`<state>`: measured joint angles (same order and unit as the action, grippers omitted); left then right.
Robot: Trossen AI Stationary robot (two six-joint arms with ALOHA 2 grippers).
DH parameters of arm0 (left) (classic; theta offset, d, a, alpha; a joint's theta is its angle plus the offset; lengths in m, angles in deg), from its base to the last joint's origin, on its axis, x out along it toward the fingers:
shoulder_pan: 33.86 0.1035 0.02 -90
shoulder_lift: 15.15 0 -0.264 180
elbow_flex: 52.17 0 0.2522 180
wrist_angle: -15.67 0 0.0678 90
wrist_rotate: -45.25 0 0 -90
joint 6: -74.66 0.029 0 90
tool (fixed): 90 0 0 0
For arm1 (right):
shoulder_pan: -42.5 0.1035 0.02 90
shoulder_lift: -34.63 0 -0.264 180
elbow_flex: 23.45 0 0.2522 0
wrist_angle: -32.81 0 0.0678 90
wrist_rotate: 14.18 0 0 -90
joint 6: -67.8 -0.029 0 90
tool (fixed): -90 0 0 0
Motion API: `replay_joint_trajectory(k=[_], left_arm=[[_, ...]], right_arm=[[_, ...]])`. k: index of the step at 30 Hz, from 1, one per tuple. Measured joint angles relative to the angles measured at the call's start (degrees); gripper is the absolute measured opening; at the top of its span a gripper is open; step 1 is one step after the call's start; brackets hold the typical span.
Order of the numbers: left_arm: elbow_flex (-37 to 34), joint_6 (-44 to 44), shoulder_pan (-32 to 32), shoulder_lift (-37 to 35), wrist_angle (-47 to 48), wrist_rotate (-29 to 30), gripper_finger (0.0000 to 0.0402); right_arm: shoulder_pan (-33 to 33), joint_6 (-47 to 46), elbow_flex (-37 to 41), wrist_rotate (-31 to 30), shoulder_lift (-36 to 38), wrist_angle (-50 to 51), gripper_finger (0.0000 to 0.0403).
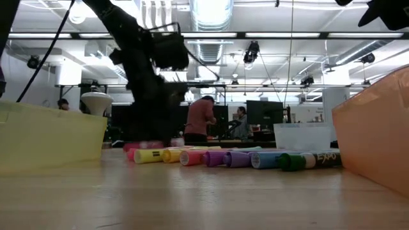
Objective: Pick & Place Markers
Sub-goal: Put the pink marker pen into the orange bin
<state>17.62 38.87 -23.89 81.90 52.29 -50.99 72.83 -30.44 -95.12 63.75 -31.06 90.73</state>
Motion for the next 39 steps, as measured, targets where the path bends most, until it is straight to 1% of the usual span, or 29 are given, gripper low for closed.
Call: replay_joint_trajectory(k=[3,5,9,11,13,15,20,22,24,27,30,35,39], left_arm=[[2.30,-0.13,0.37,-2.54,0.71,-2.54,0.0042],[4.18,-0.27,0.43,-3.94,0.47,-3.09,0.0042],[9.32,-0.42,0.72,-7.33,0.61,-3.74,0.0042],[12.26,-1.51,1.08,-8.78,0.64,-4.83,0.0042],[15.15,-2.84,1.31,-9.65,0.40,-5.88,0.0042],[17.80,-3.38,1.56,-10.19,-0.79,-7.83,0.0042],[22.81,-6.69,1.55,-10.55,-7.50,-15.26,0.0043],[23.85,-8.12,1.55,-10.53,-10.79,-17.75,0.0045],[24.38,-9.58,1.55,-10.69,-15.22,-18.91,0.0047],[24.44,-11.41,1.55,-10.95,-21.84,-19.34,0.0046],[24.42,-14.08,1.55,-10.95,-26.09,-19.79,0.0046],[24.39,-13.88,1.53,-10.95,-27.09,-19.17,0.0046],[24.37,-13.97,1.44,-10.95,-28.51,-17.04,0.0046]], right_arm=[[0.00,3.12,-0.11,-0.60,0.02,-2.13,0.0219],[0.00,4.15,-0.11,-1.62,0.02,-4.03,0.0219],[0.00,1.89,-0.09,-1.78,-0.14,-5.79,0.0219],[0.00,1.10,0.06,-3.49,-0.15,-5.79,0.0219],[0.04,2.59,0.11,-7.52,-0.15,-7.15,0.0219],[0.04,7.86,0.11,-12.85,-0.15,-10.91,0.0219],[0.04,32.34,0.11,-25.63,-0.37,-24.56,0.0219],[0.04,39.90,0.11,-30.18,-0.63,-29.05,0.0219],[-0.07,43.93,0.11,-33.93,-0.97,-32.54,0.0219],[-0.88,44.63,0.11,-39.26,-1.75,-34.71,0.0219],[-2.56,43.47,0.18,-39.31,-2.61,-37.34,0.0219],[-5.60,43.59,0.18,-39.11,-3.65,-42.60,0.0219],[-7.66,44.76,0.18,-38.49,-3.65,-46.23,0.0219]])
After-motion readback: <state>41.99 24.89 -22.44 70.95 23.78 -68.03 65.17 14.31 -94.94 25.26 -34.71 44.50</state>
